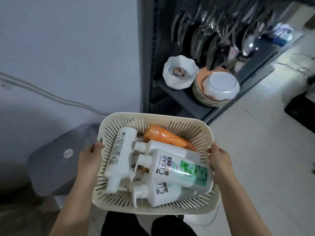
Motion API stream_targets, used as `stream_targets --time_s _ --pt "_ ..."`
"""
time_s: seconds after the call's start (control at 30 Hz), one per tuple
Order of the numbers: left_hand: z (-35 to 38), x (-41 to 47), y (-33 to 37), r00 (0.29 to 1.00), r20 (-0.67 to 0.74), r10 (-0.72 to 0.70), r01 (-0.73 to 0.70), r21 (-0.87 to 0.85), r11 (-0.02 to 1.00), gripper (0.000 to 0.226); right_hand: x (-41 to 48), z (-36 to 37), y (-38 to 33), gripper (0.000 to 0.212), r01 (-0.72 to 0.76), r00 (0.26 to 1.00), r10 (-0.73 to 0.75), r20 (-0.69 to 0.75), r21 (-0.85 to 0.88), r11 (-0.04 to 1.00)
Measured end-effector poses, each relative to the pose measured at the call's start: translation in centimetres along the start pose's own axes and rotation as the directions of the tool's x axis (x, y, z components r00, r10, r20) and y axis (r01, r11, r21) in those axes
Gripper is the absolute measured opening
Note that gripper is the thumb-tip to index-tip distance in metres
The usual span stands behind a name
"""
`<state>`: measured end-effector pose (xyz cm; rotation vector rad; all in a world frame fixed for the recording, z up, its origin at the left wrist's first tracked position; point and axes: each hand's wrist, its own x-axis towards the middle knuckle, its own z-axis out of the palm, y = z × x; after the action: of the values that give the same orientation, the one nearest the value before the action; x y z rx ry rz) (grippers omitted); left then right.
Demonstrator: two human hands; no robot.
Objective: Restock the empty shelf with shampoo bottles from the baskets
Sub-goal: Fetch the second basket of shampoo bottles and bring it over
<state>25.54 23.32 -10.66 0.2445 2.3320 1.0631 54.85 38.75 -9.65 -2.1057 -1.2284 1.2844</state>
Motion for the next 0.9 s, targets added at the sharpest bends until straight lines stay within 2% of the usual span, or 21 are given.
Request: stream_targets --time_s 0.2,0.37,0.6,0.9 --pt "10.3 -5.5 4.1 0.984 0.155 0.083 -0.071 -0.081 0.994 0.029 3.8 -11.6 3.9 0.047 0.001 0.991 0.009 -0.133 0.072 0.997" --pt "18.2 -8.6 7.9 0.948 0.3 0.103 -0.09 -0.057 0.994 0.029 6.5 -19.4 6.9 0.044 -0.084 0.963 0.123 -0.24 0.169 0.982" --pt "29.2 -12.7 13.9 0.852 0.498 0.159 -0.175 -0.016 0.984 0.026 10.8 -27.0 10.2 0.042 -0.217 0.867 0.332 -0.372 0.317 0.923" --pt "43.0 -15.0 21.8 0.703 0.679 0.212 -0.316 0.031 0.948 0.028 16.6 -34.9 11.3 0.041 -0.281 0.722 0.51 -0.468 0.475 0.834"
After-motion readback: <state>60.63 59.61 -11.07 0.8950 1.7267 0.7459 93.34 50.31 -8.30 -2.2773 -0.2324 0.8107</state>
